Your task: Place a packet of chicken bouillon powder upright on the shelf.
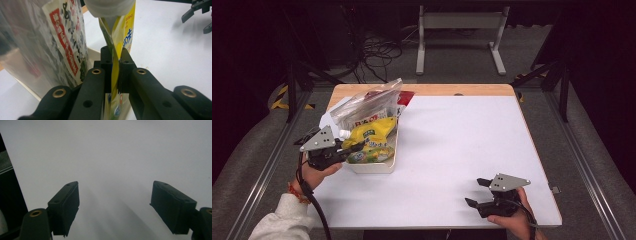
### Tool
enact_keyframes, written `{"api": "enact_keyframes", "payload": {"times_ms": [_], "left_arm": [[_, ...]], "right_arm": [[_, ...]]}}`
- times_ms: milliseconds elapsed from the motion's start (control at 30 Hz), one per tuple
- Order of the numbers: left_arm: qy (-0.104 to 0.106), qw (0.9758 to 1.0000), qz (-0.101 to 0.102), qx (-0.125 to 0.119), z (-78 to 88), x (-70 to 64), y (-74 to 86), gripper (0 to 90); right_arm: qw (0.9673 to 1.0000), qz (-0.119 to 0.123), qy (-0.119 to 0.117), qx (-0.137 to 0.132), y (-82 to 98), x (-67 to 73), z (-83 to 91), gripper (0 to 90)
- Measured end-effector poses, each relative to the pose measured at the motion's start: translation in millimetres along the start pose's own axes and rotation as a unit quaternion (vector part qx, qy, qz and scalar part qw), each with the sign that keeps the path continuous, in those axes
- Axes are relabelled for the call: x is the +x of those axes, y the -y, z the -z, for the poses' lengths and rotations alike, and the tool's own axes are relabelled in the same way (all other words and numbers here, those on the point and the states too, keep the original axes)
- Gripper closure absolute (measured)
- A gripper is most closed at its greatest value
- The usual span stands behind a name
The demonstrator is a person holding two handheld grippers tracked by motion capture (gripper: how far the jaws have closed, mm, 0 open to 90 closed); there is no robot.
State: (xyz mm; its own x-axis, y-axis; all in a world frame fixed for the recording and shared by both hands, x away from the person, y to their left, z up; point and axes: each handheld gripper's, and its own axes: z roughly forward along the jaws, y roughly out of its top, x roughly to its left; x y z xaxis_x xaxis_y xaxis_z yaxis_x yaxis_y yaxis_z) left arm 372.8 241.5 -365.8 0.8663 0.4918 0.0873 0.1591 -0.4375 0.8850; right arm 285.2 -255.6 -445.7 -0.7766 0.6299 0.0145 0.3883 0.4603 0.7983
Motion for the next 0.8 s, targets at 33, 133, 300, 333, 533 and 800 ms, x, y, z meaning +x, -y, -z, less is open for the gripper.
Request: {"api": "enact_keyframes", "payload": {"times_ms": [33,133,300,333,533,800], "left_arm": [[-0.002,1.0,0.0,0.001,0.0,0.4,0.7,85.7],[-0.005,1.0,0.0,0.004,-1.6,0.8,2.0,85.7],[-0.009,0.9999,0.007,0.005,-3.5,1.6,6.5,85.7],[-0.01,0.9999,0.009,0.006,-3.8,1.9,8.2,85.7],[-0.013,0.9996,0.026,-0.002,-4.5,5.2,17.3,85.7],[-0.02,0.9989,0.041,-0.006,-4.3,6.4,29.4,85.8]], "right_arm": [[1.0,0.0,0.0,0.001,0.0,-0.2,-0.1,23.4],[1.0,0.0,0.0,0.001,-0.1,0.0,-0.7,23.3],[1.0,0.002,0.0,0.002,-0.5,0.9,-1.1,23.2],[1.0,0.003,0.0,0.002,-0.4,1.0,-1.2,23.2],[1.0,0.003,-0.001,0.002,-0.8,1.0,-1.5,23.1],[1.0,0.005,-0.001,0.004,-1.4,1.8,-3.2,23.1]]}}
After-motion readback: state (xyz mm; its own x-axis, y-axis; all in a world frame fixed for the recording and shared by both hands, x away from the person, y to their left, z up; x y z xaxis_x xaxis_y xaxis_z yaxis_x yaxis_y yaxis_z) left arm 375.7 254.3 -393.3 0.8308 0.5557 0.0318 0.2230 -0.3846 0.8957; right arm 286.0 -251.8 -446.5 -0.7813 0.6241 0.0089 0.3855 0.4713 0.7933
